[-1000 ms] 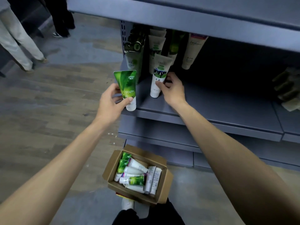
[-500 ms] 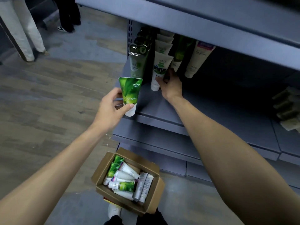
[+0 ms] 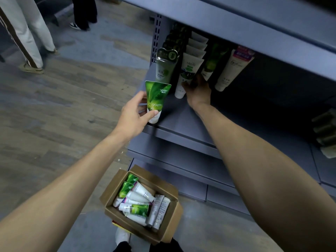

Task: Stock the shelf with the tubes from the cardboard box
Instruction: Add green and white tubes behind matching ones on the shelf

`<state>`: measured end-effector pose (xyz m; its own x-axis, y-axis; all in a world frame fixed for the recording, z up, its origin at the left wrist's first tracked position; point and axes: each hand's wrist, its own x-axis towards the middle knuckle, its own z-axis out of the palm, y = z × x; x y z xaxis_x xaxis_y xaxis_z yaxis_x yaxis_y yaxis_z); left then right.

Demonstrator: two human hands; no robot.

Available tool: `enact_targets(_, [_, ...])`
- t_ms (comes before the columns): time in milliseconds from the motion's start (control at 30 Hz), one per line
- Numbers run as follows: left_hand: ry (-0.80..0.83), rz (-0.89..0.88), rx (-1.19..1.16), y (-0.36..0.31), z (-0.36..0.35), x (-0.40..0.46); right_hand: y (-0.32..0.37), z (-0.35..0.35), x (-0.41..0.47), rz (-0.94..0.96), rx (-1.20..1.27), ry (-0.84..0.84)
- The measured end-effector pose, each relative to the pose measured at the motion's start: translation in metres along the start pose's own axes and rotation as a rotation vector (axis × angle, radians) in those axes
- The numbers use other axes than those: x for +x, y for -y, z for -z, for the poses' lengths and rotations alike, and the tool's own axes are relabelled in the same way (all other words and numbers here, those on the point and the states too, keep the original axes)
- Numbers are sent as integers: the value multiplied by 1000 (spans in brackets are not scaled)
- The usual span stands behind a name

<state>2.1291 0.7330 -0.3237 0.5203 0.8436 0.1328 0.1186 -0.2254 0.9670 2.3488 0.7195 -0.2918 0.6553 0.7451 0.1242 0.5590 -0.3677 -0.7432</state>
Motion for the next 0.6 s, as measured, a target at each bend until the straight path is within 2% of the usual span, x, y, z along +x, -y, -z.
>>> enact_targets(600, [21, 2, 49, 7, -1, 11, 4, -3, 2, 11, 24, -51])
